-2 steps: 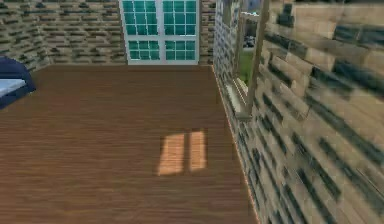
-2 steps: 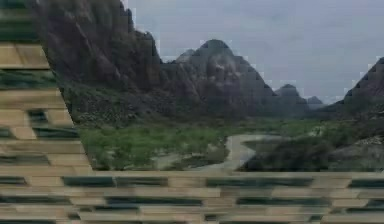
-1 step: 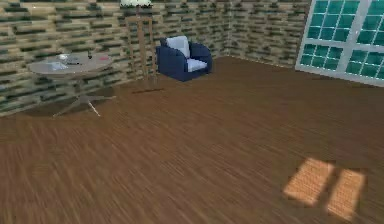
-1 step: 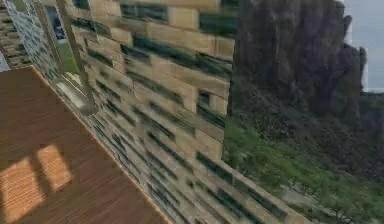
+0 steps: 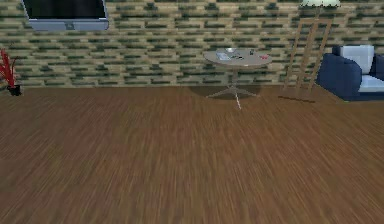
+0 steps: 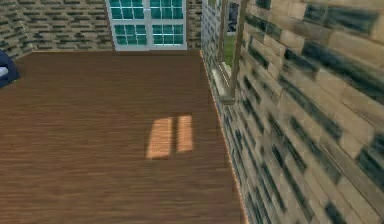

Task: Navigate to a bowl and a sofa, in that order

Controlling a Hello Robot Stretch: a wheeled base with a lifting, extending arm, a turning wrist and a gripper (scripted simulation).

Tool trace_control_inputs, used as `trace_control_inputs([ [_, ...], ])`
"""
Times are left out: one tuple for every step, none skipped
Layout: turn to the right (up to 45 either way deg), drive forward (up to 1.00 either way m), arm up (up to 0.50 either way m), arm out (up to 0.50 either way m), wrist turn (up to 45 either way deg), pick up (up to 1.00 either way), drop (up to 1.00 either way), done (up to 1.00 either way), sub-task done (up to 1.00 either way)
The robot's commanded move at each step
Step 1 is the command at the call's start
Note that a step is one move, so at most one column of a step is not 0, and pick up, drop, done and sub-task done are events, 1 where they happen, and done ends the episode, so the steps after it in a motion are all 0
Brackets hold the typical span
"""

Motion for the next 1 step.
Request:
trace_control_inputs([
  [0.0, 0.15, 0.00, 0.00, 0.0, 0.00, 0.00, 0.00, 0.00],
])
